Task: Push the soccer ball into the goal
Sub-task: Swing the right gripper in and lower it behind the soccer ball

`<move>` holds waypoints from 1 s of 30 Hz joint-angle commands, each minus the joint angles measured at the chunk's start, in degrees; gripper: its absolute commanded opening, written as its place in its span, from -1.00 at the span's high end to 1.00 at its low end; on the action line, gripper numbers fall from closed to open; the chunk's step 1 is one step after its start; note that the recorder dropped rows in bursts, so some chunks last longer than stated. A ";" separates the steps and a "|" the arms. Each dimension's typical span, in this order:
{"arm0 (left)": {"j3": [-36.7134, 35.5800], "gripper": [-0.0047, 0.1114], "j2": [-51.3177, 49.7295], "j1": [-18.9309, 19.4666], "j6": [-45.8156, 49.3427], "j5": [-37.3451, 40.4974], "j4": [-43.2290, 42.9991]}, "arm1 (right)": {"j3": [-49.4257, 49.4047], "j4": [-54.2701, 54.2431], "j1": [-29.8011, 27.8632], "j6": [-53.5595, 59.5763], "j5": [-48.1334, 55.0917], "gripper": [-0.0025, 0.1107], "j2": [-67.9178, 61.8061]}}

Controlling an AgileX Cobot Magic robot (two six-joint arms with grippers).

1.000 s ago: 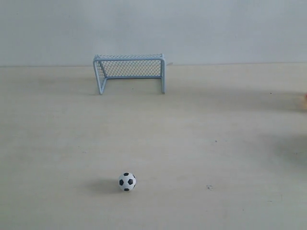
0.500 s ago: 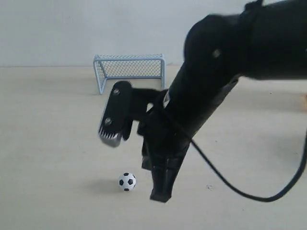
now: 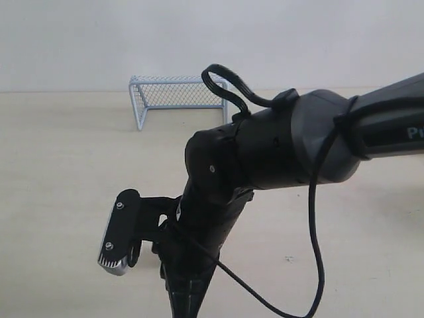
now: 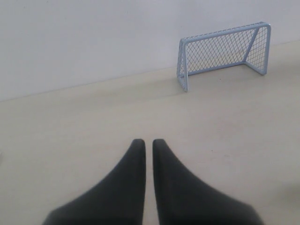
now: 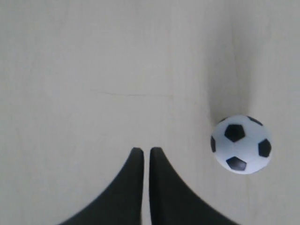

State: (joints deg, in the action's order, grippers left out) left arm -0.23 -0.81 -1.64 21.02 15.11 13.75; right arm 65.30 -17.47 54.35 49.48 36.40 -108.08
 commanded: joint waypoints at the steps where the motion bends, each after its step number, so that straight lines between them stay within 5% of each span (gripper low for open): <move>1: 0.23 0.81 -0.24 -0.21 -0.44 -0.51 0.20 | 0.29 -2.91 0.12 2.69 1.28 0.96 0.05; 30: 0.23 0.81 -0.24 -0.21 -0.44 -0.51 0.20 | -0.18 -4.28 2.73 4.59 1.39 0.96 -2.82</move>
State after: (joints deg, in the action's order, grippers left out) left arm -0.23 -0.81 -1.64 21.02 15.11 13.75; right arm 65.10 -21.93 57.15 53.68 37.71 -110.98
